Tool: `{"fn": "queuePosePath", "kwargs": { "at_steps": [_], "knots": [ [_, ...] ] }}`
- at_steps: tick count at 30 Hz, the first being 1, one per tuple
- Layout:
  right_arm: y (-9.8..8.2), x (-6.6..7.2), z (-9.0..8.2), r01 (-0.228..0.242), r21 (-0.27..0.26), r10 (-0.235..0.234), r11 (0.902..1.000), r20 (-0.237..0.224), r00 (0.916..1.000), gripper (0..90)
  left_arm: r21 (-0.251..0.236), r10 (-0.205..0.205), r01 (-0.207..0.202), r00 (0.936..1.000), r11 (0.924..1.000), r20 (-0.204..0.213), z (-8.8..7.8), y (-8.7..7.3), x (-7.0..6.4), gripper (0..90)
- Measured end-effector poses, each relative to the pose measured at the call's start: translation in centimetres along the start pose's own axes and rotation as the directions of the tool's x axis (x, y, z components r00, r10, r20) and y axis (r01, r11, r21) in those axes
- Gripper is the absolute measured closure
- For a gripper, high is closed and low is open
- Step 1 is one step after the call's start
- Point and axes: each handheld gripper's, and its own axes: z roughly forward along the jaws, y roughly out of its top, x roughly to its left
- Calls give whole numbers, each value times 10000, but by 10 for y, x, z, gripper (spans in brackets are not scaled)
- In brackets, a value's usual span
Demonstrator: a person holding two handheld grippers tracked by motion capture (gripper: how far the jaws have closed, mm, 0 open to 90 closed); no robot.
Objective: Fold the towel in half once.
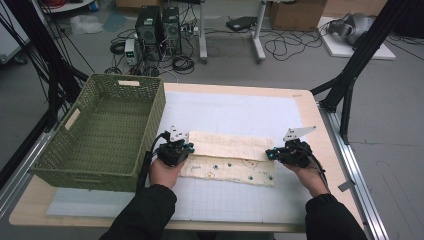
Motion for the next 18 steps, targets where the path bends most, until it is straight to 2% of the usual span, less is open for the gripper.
{"fn": "queuePosePath", "kwargs": {
  "at_steps": [2, 4, 7, 8, 11, 13, 14, 15, 16, 18],
  "knots": [
    [1, 6, -7, 126, -178, -128, 9998, -94, 9999, 887, -82, -100, 101, 9998, 9999, 152, -7, 0, -1, 898],
    [1, 14, -14, 256, -243, -264, 9994, -330, 9991, 887, -84, 2, -1, 9999, 10000, 163, -15, -2, -5, 897],
    [-3, 27, -20, 426, -174, -437, 9989, -653, 9969, 888, 70, -93, 91, 9994, 9999, 345, -24, -9, -10, 898],
    [-5, 32, -20, 636, -70, -639, 9980, -701, 9955, 887, 221, -11, 3, 9993, 9998, 360, -26, -13, -12, 898],
    [-15, 42, -18, 711, 216, -683, 9972, -1101, 9916, 888, 835, 199, -227, 9992, 9963, 343, -30, -26, -15, 898],
    [-22, 47, -11, 783, 640, -696, 9949, -1291, 9892, 887, 1299, 281, -334, 9987, 9910, 424, -30, -34, -17, 897],
    [-24, 47, -7, 789, 807, -674, 9936, -1365, 9883, 868, 1335, 277, -342, 9984, 9905, 503, -29, -36, -17, 895],
    [-26, 47, -4, 671, 863, -539, 9940, -1466, 9877, 803, 1242, 268, -332, 9982, 9917, 528, -30, -36, -16, 884],
    [-26, 45, -3, 580, 833, -453, 9948, -1460, 9882, 753, 1050, 177, -230, 9985, 9942, 514, -31, -34, -15, 810],
    [-22, 41, -10, 336, 158, -312, 9993, -1358, 9902, 700, 708, -10, -29, 9985, 9975, 546, -31, -27, -12, 708]
  ]
}}
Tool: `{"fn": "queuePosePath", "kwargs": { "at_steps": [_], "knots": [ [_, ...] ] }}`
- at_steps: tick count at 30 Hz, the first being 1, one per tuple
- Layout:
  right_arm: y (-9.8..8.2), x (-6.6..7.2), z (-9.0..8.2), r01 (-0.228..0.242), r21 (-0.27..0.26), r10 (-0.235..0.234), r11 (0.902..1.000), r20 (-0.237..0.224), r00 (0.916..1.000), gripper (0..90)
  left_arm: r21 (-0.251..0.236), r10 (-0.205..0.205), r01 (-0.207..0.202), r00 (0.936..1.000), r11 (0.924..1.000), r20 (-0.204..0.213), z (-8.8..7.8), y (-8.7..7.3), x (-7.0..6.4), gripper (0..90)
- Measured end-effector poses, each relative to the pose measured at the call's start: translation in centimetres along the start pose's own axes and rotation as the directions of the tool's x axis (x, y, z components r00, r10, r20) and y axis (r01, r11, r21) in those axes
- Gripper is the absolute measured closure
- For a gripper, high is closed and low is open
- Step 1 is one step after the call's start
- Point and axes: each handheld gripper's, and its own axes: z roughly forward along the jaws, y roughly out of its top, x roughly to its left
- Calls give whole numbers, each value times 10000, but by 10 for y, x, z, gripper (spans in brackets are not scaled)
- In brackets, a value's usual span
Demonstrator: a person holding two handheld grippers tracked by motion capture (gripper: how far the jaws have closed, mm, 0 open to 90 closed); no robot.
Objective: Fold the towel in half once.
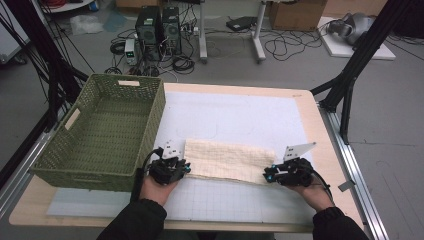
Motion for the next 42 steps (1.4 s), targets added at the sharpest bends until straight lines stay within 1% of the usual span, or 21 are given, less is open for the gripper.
{"fn": "queuePosePath", "kwargs": {
  "at_steps": [3, 6, 9, 11, 13, 14, 16, 17, 19, 22, 25, 26, 27, 28, 29, 31, 33, 35, 38, 40, 42],
  "knots": [
    [10, -14, -14, -402, -724, 440, 9966, 513, 9977, 634, -355, -135, 130, 9998, 9993, -130, 5, 15, 5, 668],
    [17, -37, -16, -1032, -887, 1127, 9907, 1098, 9875, 563, -665, -463, 423, 9971, 9969, -612, 17, 27, 12, 619],
    [18, -60, -9, -1773, -808, 1863, 9808, 1227, 9748, 517, -817, -1308, 1228, 9863, 9891, -1009, 33, 31, 19, 538],
    [17, -68, 1, -1950, -552, 2005, 9792, 1230, 9719, 510, -766, -1631, 1552, 9804, 9849, -1109, 43, 31, 22, 518],
    [16, -71, 12, -2017, -125, 2020, 9794, 907, 9752, 573, -356, -1955, 1927, 9745, 9806, -1101, 53, 28, 26, 548],
    [15, -71, 16, -1974, 167, 1955, 9802, 809, 9774, 652, -80, -2042, 2044, 9739, 9788, -993, 58, 27, 27, 617],
    [16, -70, 21, -1649, 338, 1630, 9857, 514, 9853, 830, -97, -1570, 1568, 9821, 9876, -1045, 59, 25, 26, 814],
    [17, -70, 21, -1494, 401, 1473, 9880, 523, 9877, 851, -27, -1659, 1665, 9810, 9860, -1005, 59, 25, 26, 860],
    [20, -71, 21, -1361, 541, 1322, 9892, 712, 9887, 860, -118, -1695, 1691, 9811, 9855, -938, 58, 26, 25, 867],
    [27, -76, 13, -1167, 478, 1089, 9920, 1422, 9838, 863, -512, -1896, 1858, 9782, 9813, -844, 55, 29, 22, 869],
    [37, -84, 3, -1096, 293, 1016, 9935, 2005, 9744, 864, -953, -1724, 1630, 9799, 9820, -1004, 55, 39, 16, 869],
    [39, -87, 1, -1179, 148, 1127, 9929, 1950, 9743, 862, -949, -1600, 1494, 9802, 9842, -1164, 56, 42, 16, 869],
    [40, -90, 0, -1338, 77, 1302, 9910, 1834, 9744, 849, -900, -1636, 1527, 9780, 9842, -1297, 59, 45, 18, 865],
    [39, -93, 2, -1549, 85, 1513, 9879, 1683, 9741, 751, -1028, -1839, 1697, 9714, 9801, -1500, 60, 46, 20, 837],
    [37, -94, 5, -1813, 225, 1741, 9832, 1850, 9672, 615, -1165, -2024, 1843, 9644, 9759, -1701, 61, 45, 23, 753],
    [32, -94, 6, -1925, 367, 1805, 9806, 2124, 9604, 565, -1152, -2086, 1889, 9584, 9752, -1947, 60, 44, 27, 657],
    [29, -91, 0, -1816, -232, 1820, 9831, 2293, 9562, 550, -1080, -2016, 1819, 9556, 9774, -2150, 58, 44, 28, 574],
    [26, -88, -7, -1898, -780, 2022, 9787, 2071, 9572, 554, -1230, -1829, 1619, 9657, 9791, -1844, 55, 44, 25, 598],
    [30, -79, -8, -1564, -803, 1704, 9844, 2185, 9608, 632, -1193, -1344, 1169, 9793, 9859, -1510, 56, 45, 15, 718],
    [36, -74, -8, -1348, -1133, 1578, 9844, 2284, 9607, 708, -1130, -1126, 973, 9840, 9888, -1384, 60, 44, 10, 781],
    [41, -71, -1, -970, -1178, 1212, 9883, 2206, 9678, 756, -820, -974, 875, 9872, 9928, -1261, 65, 43, 9, 868]
  ]
}}
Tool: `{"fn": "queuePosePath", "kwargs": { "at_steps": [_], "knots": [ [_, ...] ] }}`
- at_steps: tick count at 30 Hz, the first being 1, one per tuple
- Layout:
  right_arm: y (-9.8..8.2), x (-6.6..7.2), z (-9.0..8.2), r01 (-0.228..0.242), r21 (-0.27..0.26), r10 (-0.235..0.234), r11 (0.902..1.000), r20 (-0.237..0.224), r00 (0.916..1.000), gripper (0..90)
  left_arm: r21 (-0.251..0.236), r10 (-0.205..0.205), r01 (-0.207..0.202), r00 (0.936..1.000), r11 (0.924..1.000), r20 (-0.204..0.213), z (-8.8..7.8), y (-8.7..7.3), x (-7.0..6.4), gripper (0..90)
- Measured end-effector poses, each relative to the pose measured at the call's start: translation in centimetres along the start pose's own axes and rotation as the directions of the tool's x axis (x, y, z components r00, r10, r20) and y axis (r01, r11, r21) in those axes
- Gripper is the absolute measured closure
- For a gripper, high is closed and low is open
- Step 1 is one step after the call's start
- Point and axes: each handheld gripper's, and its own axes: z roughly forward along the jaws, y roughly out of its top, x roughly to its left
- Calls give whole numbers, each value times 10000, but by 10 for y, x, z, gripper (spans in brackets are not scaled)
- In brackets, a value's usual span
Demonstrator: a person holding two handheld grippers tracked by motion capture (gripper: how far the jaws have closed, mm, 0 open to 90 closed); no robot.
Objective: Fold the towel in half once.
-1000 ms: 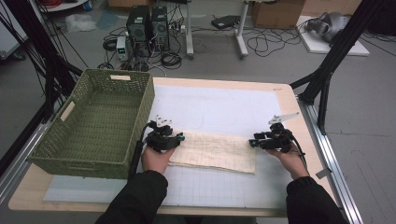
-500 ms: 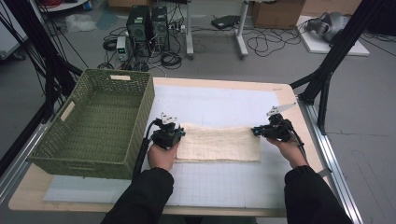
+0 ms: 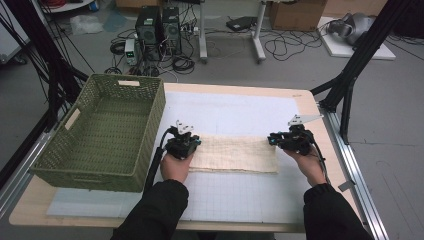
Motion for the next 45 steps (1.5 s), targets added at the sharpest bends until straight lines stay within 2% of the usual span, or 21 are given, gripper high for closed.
{"fn": "queuePosePath", "kwargs": {
  "at_steps": [2, 4, 6, 7, 8, 10, 13, 15, 17, 19, 20, 22, 24, 26, 29, 32, 35, 39, 42, 45],
  "knots": [
    [1, 2, 10, 151, 319, -153, 9994, 49, 9999, 798, 439, -110, 114, 9999, 9990, -85, 7, -2, 3, 878],
    [-1, -2, 21, -50, 565, 36, 9984, 252, 9997, 835, 838, -151, 176, 9994, 9963, -301, 11, -5, 8, 877],
    [-6, -8, 31, -525, 865, 505, 9949, 249, 9984, 864, 766, -185, 211, 9992, 9968, -348, 11, -6, 9, 879],
    [-10, -11, 35, -570, 1175, 526, 9914, 399, 9978, 876, 756, -206, 233, 9991, 9969, -361, 11, -6, 8, 879],
    [-13, -13, 37, -771, 1260, 740, 9890, 292, 9968, 893, 759, -241, 269, 9990, 9968, -371, 11, -6, 9, 879],
    [-17, -18, 34, -1183, 1146, 1168, 9863, 203, 9930, 896, 721, -111, 138, 9992, 9973, -388, 12, -6, 9, 885],
    [-19, -20, 28, -1070, 1282, 1030, 9860, 372, 9940, 896, 771, 84, -54, 9992, 9970, -395, 11, -6, 9, 887],
    [-22, -22, 25, -1273, 1256, 1234, 9839, 385, 9916, 896, 780, 60, -33, 9994, 9969, -354, 11, -6, 10, 884],
    [-21, -19, 25, -1179, 1260, 1122, 9850, 516, 9923, 895, 791, 85, -56, 9993, 9968, -357, 10, -6, 10, 878],
    [-17, -14, 26, -828, 1297, 766, 9881, 526, 9957, 859, 626, 242, -221, 9992, 9978, -330, 7, -5, 9, 825],
    [-16, -10, 24, -760, 1177, 712, 9901, 447, 9965, 850, 426, 411, -398, 9987, 9983, -300, 4, -4, 9, 813],
    [-12, -4, 21, -512, 930, 496, 9943, 193, 9986, 818, -31, 494, -495, 9980, 9988, -396, -4, -2, 7, 830],
    [-9, 6, 18, -255, 813, 269, 9964, -158, 9995, 791, 1, 482, -482, 9988, 9988, -108, -7, -2, 5, 841],
    [-13, 17, 14, 228, 516, -214, 9984, -268, 9994, 775, 106, 666, -666, 9978, 9977, 19, -9, -5, 2, 840],
    [-25, 25, 11, 216, 624, -182, 9978, -552, 9983, 758, 327, 708, -716, 9972, 9969, 251, -9, -10, 1, 828],
    [-36, 30, 7, 151, 781, -105, 9968, -582, 9982, 743, 649, 543, -570, 9976, 9963, 425, -7, -13, 2, 804],
    [-42, 33, 7, 256, 1157, -207, 9930, -433, 9988, 734, 913, 543, -585, 9974, 9941, 474, -4, -15, 2, 790],
    [-45, 34, 6, 180, 1069, -135, 9941, -428, 9990, 720, 915, 583, -635, 9966, 9938, 590, -6, -15, 2, 760],
    [-47, 35, 5, 129, 887, -96, 9960, -375, 9992, 693, 691, 646, -698, 9951, 9952, 753, -9, -14, 2, 723],
    [-47, 37, 3, 1, 667, 26, 9978, -410, 9992, 650, 422, 484, -526, 9944, 9977, 943, -11, -13, 3, 692]
  ]
}}
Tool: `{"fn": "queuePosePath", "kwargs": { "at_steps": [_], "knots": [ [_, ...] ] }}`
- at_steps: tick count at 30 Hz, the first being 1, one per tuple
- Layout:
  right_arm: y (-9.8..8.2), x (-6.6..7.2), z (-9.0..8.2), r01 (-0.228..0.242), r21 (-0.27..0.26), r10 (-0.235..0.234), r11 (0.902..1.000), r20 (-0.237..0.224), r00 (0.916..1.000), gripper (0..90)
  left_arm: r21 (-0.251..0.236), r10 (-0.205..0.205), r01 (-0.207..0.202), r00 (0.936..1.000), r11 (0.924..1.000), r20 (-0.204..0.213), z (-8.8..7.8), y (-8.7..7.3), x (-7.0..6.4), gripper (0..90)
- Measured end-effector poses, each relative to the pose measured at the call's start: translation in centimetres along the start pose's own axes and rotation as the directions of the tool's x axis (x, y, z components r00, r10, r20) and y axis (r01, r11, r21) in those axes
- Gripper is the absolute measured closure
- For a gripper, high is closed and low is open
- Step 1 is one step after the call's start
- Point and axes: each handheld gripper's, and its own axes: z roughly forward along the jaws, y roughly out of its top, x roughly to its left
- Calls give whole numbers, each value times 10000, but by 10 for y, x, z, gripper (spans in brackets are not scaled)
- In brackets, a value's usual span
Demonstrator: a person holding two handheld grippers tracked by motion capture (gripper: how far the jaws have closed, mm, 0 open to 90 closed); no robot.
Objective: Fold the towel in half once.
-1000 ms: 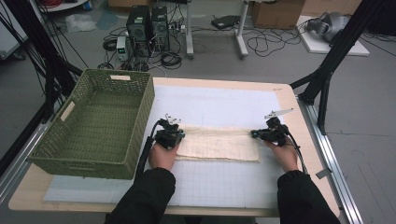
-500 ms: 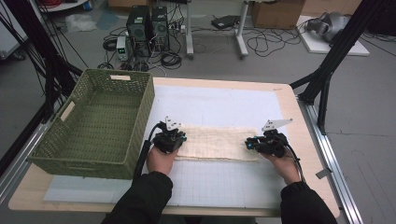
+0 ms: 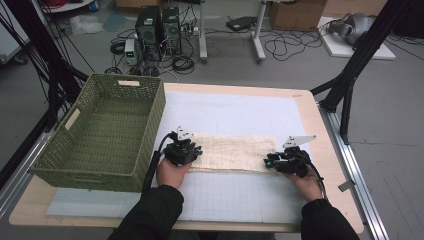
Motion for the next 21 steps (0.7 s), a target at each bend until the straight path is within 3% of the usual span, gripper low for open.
{"fn": "queuePosePath", "kwargs": {
  "at_steps": [5, 10, 21],
  "knots": [
    [2, 1, -3, -94, -419, 96, 9991, 28, 10000, 592, -75, -110, 111, 9999, 9999, 93, 0, 0, 1, 678],
    [2, 2, -3, -219, -365, 215, 9991, -124, 9997, 546, -148, -76, 78, 9999, 9999, 130, 0, 0, -1, 667],
    [3, 0, -3, -168, -483, 171, 9987, 53, 9998, 528, -282, -289, 287, 9996, 9992, -47, -1, 1, 5, 667]
  ]
}}
